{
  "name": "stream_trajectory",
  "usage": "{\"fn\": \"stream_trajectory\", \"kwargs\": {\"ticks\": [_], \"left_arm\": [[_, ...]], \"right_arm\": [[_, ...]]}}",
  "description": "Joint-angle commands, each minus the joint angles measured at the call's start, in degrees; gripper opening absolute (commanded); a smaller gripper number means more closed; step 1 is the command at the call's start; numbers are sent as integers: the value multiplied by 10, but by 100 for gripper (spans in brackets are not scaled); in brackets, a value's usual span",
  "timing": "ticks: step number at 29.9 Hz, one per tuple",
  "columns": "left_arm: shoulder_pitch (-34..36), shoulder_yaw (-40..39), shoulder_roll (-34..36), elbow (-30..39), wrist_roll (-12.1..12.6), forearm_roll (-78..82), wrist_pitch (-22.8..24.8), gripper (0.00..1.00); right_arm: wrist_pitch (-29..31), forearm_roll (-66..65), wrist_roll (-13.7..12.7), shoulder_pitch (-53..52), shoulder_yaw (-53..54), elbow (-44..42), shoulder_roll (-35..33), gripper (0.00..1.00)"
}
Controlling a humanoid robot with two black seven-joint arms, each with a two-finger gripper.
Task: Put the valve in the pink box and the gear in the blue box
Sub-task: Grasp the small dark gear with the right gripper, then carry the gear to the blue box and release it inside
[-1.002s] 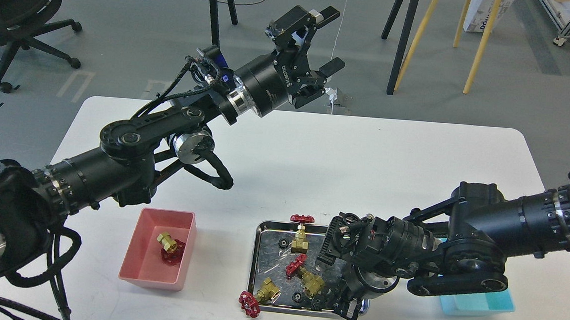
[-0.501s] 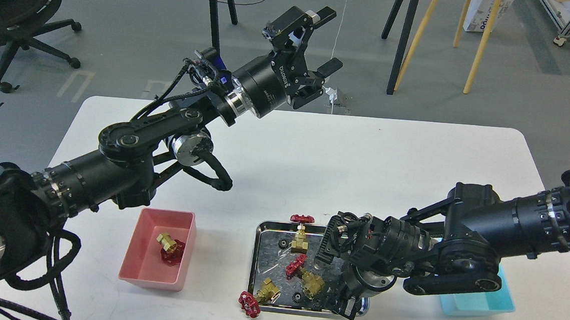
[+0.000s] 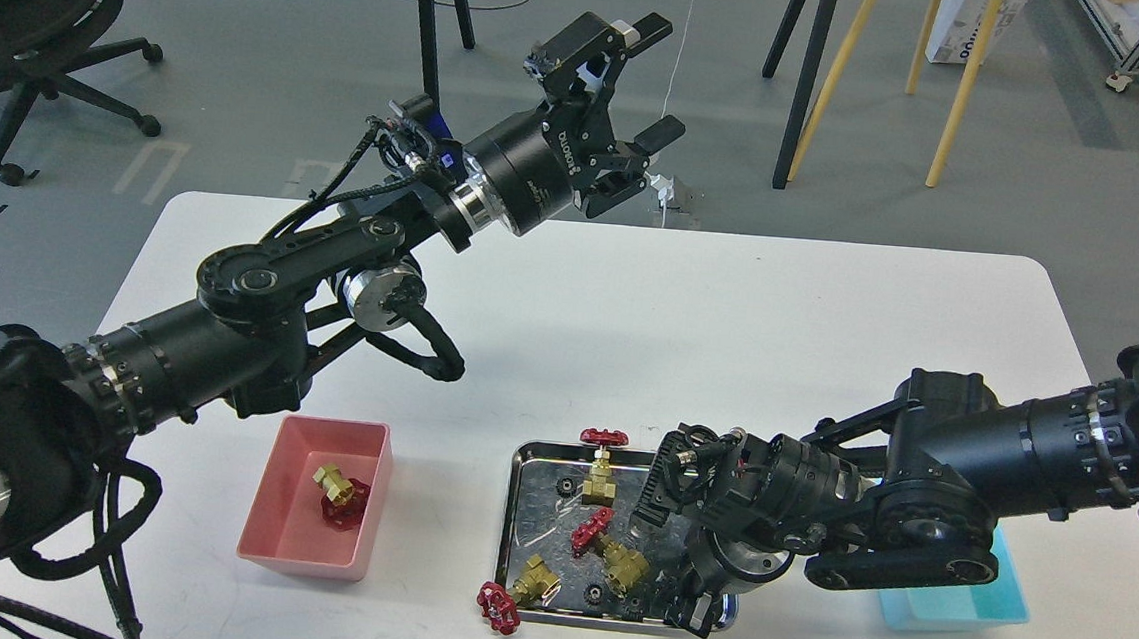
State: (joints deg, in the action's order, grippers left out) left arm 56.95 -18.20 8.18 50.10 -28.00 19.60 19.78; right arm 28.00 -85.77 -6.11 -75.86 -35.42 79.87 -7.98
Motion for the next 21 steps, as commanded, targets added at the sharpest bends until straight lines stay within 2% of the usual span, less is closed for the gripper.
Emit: {"fn": "stream_trajectory", "kwargs": {"ticks": [1,7,8,15,21], "left_arm": [[0,0,0,0,0,0,0,99],[0,0,0,1,0,0,0,99],[0,0,0,1,0,0,0,99],[0,0,0,1,0,0,0,99],[0,0,0,1,0,0,0,99]], "right_arm": [[0,0,0,-1,1,-1,1,31],[0,0,0,-1,1,-2,0,4],[0,1,0,-1,1,-2,0,3],[0,10,1,-39,25,6,-19,0],[0,12,2,-105,63,53,-136,0]]}}
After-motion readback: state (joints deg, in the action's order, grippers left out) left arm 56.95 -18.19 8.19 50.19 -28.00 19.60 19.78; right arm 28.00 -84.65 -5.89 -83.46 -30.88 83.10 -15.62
